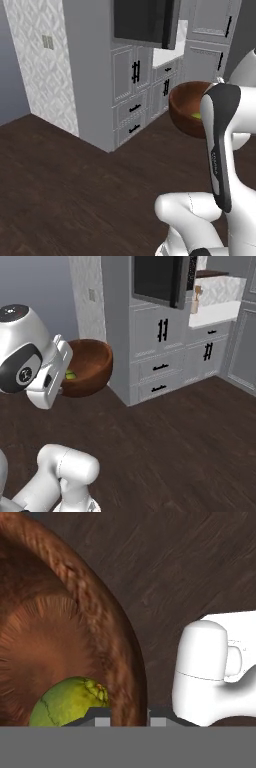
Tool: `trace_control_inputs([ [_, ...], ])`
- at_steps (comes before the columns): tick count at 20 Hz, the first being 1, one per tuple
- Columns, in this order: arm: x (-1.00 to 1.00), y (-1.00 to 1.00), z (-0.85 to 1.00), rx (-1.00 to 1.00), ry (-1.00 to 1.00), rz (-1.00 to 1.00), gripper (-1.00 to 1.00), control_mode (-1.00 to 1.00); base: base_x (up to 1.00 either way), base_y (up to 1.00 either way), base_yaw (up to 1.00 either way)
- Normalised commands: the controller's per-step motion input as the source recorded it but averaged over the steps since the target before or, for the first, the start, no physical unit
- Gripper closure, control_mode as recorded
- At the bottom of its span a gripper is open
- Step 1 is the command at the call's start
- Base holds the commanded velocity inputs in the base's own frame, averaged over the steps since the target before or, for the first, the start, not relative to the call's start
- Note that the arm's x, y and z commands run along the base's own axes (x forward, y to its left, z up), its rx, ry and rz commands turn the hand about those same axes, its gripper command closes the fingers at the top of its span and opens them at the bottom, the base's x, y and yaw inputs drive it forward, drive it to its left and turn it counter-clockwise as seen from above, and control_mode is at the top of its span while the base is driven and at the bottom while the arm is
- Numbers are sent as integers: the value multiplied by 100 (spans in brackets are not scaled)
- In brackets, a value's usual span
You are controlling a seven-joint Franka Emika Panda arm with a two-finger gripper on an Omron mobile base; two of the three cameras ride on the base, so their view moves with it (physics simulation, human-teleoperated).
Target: Pick the lime from the sink and place it in the bowl. Then pick the bowl and place it in the microwave. Then close the microwave door and press the start button.
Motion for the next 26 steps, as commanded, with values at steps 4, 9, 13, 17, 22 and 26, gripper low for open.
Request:
trace_control_inputs([
  [4,0,0,0,0,0,0,100,100,18,-100,27],
  [9,0,0,0,0,0,0,100,100,19,-100,32],
  [13,0,0,0,0,0,0,100,100,17,-100,33],
  [17,0,0,0,0,0,0,100,100,17,-100,33],
  [22,0,0,0,0,0,0,100,100,14,-100,33],
  [26,0,0,0,0,0,0,100,100,11,-100,33],
])
